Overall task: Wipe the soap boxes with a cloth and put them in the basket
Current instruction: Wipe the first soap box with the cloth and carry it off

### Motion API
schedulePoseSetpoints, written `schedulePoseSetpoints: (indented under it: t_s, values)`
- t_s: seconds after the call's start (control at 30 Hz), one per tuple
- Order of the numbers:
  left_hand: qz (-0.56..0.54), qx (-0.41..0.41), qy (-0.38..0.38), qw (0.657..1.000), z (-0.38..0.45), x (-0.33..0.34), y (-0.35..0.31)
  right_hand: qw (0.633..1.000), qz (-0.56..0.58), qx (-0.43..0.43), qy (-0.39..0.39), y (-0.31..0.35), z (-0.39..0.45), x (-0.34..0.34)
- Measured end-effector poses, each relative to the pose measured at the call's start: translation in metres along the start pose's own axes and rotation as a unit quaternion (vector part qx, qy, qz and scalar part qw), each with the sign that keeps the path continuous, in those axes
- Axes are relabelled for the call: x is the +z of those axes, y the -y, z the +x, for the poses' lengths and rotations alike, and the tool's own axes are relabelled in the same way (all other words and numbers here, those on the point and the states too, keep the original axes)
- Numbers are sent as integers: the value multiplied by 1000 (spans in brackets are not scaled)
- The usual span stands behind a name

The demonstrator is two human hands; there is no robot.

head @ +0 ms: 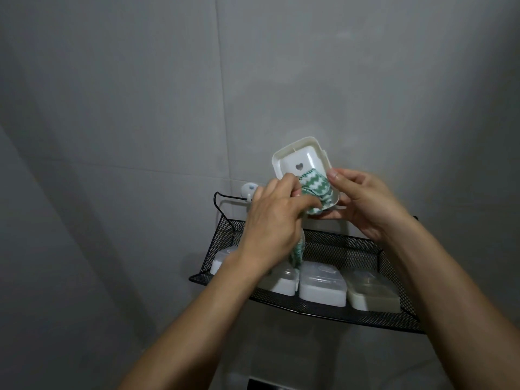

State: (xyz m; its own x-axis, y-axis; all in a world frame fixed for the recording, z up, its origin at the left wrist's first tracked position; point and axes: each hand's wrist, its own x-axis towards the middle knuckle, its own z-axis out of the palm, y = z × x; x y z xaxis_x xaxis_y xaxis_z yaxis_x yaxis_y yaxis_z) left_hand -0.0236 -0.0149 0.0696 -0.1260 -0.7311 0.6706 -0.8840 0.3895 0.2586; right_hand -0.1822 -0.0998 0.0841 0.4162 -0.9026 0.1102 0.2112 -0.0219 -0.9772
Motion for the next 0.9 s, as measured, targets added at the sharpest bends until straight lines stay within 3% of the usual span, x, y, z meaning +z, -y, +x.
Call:
schedulePoseSetpoints:
  t_s: [0.17, 0.37, 0.63, 0.9]
  values:
    - [44, 9, -10, 999, 0, -3, 5, 1000, -28, -4, -6, 2, -2, 4]
    - [1, -67, 7, 998, -7, -2, 16, 998, -63, -10, -14, 7, -2, -1]
    - [-77, -49, 15, 996, -2, 1, 2, 992, -123, -34, -20, 6, -1, 2]
    - [35, 27, 28, 999, -2, -3, 12, 990, -133, -40, -4, 12, -2, -7]
